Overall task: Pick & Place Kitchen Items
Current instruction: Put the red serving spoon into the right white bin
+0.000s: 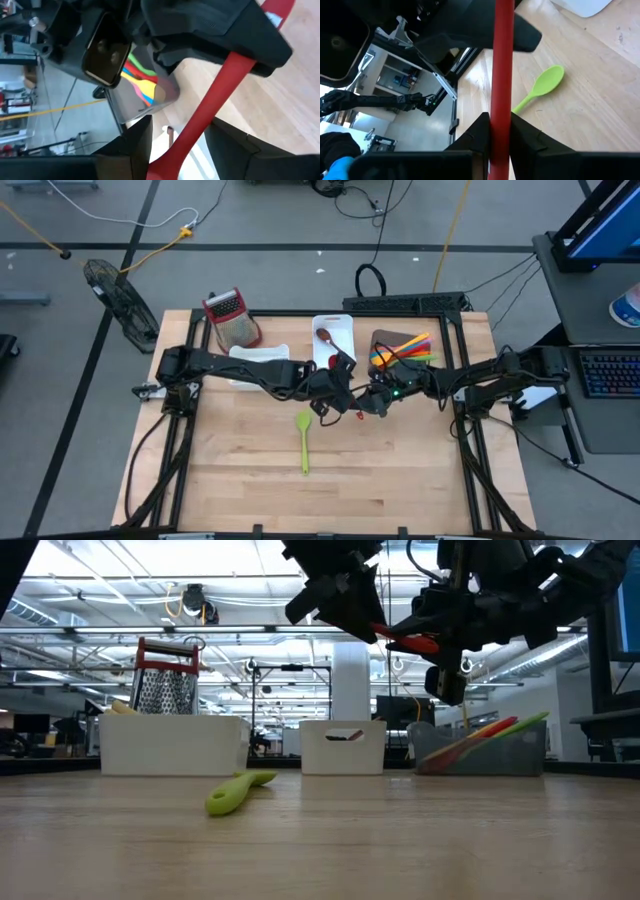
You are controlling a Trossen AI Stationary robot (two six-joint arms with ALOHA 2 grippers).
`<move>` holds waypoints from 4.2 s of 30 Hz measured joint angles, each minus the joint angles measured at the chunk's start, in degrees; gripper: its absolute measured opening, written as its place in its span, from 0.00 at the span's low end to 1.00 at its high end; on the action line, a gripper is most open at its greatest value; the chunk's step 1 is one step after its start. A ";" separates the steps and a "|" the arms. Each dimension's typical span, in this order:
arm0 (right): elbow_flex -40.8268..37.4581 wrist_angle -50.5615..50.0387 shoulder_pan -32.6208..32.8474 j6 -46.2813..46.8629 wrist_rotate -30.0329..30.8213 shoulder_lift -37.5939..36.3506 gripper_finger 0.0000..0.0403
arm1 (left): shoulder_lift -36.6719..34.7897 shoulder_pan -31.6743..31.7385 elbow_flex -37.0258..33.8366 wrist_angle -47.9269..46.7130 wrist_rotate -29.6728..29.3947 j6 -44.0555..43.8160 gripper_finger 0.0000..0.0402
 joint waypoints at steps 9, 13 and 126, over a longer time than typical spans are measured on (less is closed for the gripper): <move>0.09 0.16 -1.00 0.37 2.08 0.02 0.09 | 0.07 -0.45 0.01 -0.20 -10.07 -3.09 0.47; 0.12 0.26 -2.75 1.52 2.70 0.02 0.09 | 0.09 -0.40 0.03 -1.12 -13.83 -7.00 0.47; 29.12 -18.64 -34.53 43.19 -39.52 24.90 0.43 | -32.46 5.49 -37.94 4.88 -8.05 -70.97 0.47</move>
